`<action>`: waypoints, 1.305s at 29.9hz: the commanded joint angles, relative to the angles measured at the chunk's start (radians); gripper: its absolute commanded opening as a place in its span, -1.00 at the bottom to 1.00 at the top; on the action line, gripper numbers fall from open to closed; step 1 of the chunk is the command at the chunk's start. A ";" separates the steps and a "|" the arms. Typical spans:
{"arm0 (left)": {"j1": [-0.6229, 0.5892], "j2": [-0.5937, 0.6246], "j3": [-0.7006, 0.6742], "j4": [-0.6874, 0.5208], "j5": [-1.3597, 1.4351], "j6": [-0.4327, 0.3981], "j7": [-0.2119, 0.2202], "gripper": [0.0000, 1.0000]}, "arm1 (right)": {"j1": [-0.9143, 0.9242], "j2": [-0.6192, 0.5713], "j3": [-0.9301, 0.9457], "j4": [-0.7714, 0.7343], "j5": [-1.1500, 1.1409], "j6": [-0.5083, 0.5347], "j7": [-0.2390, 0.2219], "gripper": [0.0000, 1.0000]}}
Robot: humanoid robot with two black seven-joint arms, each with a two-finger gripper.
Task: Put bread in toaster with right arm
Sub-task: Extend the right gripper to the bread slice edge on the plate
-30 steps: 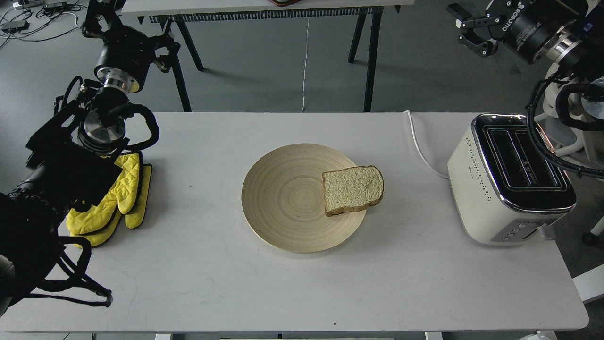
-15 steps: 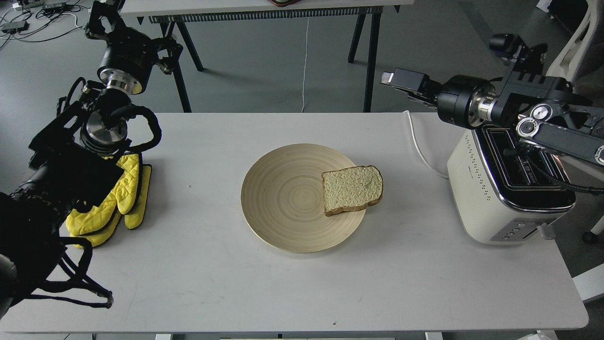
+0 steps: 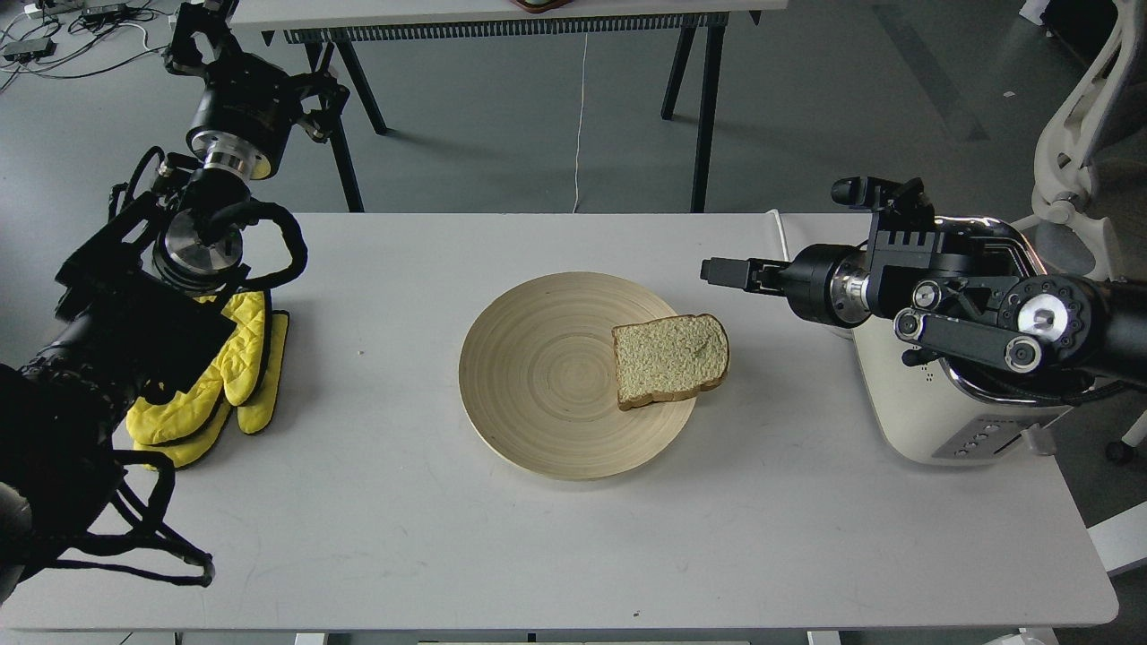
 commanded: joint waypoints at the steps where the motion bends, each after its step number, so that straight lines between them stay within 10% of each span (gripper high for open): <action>1: 0.000 0.000 0.000 0.000 0.000 0.000 0.000 1.00 | -0.042 0.024 0.001 -0.039 0.006 0.006 -0.016 0.93; 16: 0.000 0.000 0.002 0.000 0.000 0.000 0.000 1.00 | -0.095 0.123 0.004 -0.092 0.009 0.006 -0.053 0.57; 39: 0.000 -0.002 0.000 0.000 0.002 0.000 0.000 1.00 | -0.117 0.165 0.027 -0.108 0.021 0.006 -0.104 -0.75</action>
